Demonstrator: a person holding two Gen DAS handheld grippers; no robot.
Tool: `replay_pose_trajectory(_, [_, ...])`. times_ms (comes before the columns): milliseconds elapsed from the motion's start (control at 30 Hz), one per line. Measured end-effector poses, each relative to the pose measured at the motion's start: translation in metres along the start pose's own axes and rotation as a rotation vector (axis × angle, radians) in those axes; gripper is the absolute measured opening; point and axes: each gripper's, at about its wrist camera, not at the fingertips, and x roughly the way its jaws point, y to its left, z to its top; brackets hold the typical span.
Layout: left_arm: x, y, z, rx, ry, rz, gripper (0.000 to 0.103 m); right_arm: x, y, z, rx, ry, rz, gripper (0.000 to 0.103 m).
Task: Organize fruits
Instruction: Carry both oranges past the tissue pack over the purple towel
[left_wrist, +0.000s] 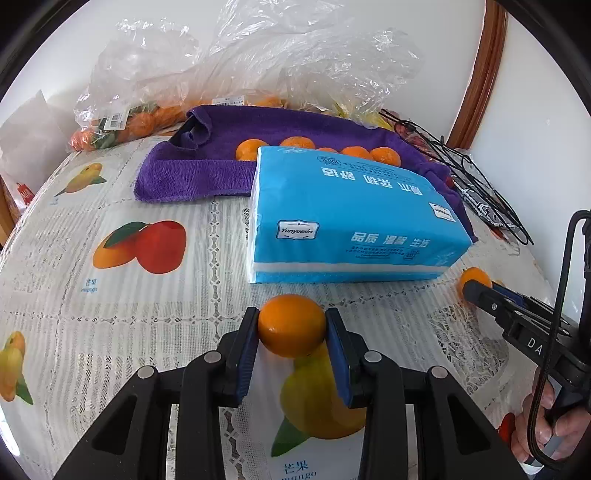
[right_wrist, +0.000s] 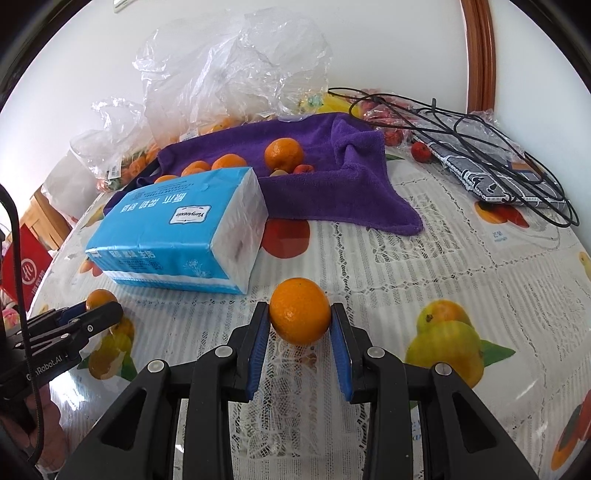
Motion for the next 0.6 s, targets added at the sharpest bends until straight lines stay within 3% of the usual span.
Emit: replay_pose_trajectory(600, [0.0007,0.0036,-0.0011,-0.023,-0.004,-0.024,0.035,0.0077,0.0019,-0.0004,-0.009,0.031,-0.01,0.033])
